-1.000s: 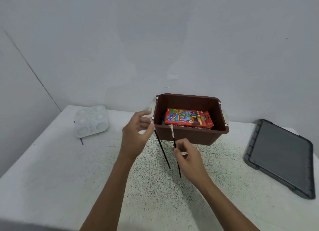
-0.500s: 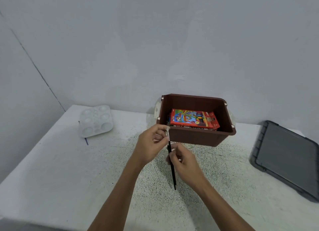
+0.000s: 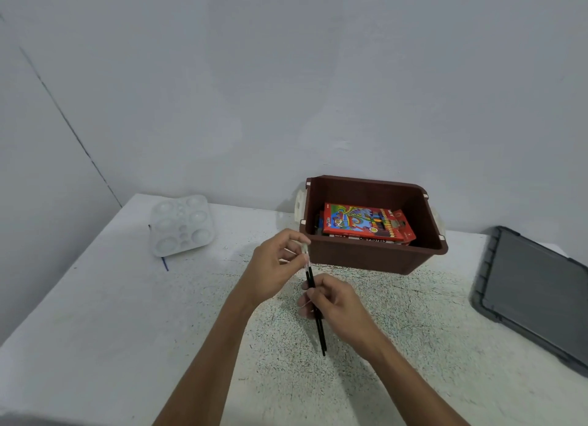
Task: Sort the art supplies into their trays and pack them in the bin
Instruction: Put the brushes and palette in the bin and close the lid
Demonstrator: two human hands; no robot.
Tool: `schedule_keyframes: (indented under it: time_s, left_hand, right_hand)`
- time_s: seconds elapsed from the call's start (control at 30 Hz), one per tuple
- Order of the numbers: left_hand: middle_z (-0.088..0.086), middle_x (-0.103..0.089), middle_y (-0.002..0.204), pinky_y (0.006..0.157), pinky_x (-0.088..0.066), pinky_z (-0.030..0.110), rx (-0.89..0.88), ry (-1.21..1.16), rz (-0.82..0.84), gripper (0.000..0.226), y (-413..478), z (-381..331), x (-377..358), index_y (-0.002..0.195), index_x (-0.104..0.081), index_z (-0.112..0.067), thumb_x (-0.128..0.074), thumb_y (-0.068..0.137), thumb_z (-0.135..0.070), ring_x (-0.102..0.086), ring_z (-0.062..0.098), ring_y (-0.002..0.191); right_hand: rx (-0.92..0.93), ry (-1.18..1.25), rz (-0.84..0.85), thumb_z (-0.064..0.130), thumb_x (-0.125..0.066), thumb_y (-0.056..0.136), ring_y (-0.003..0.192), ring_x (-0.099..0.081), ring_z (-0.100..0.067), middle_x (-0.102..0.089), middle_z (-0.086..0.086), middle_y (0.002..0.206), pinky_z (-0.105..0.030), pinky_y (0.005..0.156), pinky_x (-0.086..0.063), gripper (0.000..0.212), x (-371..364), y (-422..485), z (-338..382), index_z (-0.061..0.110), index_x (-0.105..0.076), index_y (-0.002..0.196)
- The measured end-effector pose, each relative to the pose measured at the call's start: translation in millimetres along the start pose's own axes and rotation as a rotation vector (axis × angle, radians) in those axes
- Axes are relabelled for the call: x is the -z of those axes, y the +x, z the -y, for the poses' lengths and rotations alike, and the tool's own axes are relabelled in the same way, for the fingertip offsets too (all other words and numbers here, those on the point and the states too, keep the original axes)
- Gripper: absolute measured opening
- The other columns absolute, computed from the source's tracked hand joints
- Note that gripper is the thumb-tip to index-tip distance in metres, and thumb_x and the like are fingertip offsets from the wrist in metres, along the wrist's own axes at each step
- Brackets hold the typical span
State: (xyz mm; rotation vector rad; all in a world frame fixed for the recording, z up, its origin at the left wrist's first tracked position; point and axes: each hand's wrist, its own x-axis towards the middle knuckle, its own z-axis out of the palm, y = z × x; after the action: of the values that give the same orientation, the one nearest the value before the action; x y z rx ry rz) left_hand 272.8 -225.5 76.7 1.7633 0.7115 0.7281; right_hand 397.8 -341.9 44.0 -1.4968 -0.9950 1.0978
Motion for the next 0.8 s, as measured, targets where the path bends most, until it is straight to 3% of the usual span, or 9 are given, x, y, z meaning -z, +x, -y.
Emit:
schedule_keyframes:
  time_s: [0.1,0.17,0.27,0.37,0.43,0.57,0.67,0.8]
  left_hand:
    - [-0.004,-0.07,0.09,0.077,-0.053,0.019,0.053,-0.038,-0.067,0.023,-2,10,19,0.116,-0.063,-0.028,-0.066,0.093,-0.025,-0.069,0.011,0.084]
    - [-0.002,-0.071,0.088,0.073,-0.05,0.019,0.092,-0.005,-0.212,0.017,-2,26,37,0.112,-0.065,-0.025,-0.064,0.095,-0.025,-0.069,0.009,0.081]
    - [-0.007,-0.071,0.088,0.073,-0.044,0.021,0.189,0.241,-0.459,0.007,-3,60,69,0.099,-0.068,-0.023,-0.064,0.094,-0.021,-0.066,0.006,0.077]
    - [0.001,-0.07,0.101,0.077,-0.041,0.027,0.315,0.476,-0.619,0.013,-10,95,106,0.103,-0.068,-0.017,-0.059,0.094,-0.019,-0.066,0.018,0.089]
    - [0.008,-0.064,0.114,0.08,-0.044,0.033,0.405,0.618,-0.631,0.022,-13,112,123,0.114,-0.066,-0.015,-0.055,0.096,-0.022,-0.063,0.026,0.1]
    - [0.014,-0.051,0.131,0.091,-0.044,0.041,0.594,0.933,-0.482,0.034,-21,129,145,0.128,-0.059,-0.01,-0.048,0.099,-0.025,-0.052,0.033,0.115]
    - [0.013,-0.054,0.127,0.087,-0.044,0.038,0.623,1.058,-0.397,0.03,-27,137,153,0.12,-0.06,-0.004,-0.041,0.099,-0.014,-0.053,0.03,0.112]
    - [0.017,-0.061,0.105,0.074,-0.047,0.037,0.596,1.063,-0.463,0.023,-32,136,155,0.101,-0.065,0.002,-0.044,0.097,-0.005,-0.061,0.033,0.095]
  right_hand:
    - [-0.042,-0.003,0.026,0.001,-0.046,0.102,0.076,-0.069,-0.025,-0.072,-0.018,0.088,-0.042,0.077,-0.057,0.014,-10,6,0,0.002,-0.059,0.102]
    - [-0.056,0.001,0.026,0.0,-0.045,0.102,0.077,-0.07,-0.024,-0.072,-0.016,0.087,-0.043,0.078,-0.058,0.014,-18,9,0,0.001,-0.059,0.102]
    - [-0.067,0.005,0.021,0.0,-0.045,0.102,0.078,-0.071,-0.024,-0.073,-0.014,0.088,-0.046,0.081,-0.057,0.015,-30,12,0,0.003,-0.059,0.1]
    - [-0.07,-0.004,0.023,0.0,-0.046,0.102,0.08,-0.071,-0.025,-0.073,-0.015,0.089,-0.043,0.08,-0.057,0.015,-43,16,1,0.003,-0.06,0.102]
    - [-0.068,0.002,0.029,0.001,-0.046,0.102,0.08,-0.071,-0.025,-0.074,-0.013,0.088,-0.039,0.077,-0.058,0.015,-49,18,2,0.004,-0.06,0.103]
    - [-0.085,0.013,0.035,0.001,-0.046,0.102,0.08,-0.071,-0.024,-0.074,-0.013,0.088,-0.038,0.076,-0.058,0.014,-58,20,1,0.004,-0.06,0.102]
    - [-0.095,0.001,0.035,0.002,-0.047,0.101,0.08,-0.071,-0.024,-0.074,-0.012,0.088,-0.038,0.077,-0.058,0.015,-63,20,1,0.005,-0.061,0.102]
    - [-0.104,-0.01,0.024,0.002,-0.047,0.101,0.08,-0.071,-0.025,-0.075,-0.01,0.088,-0.04,0.078,-0.058,0.015,-64,20,-1,0.006,-0.061,0.102]
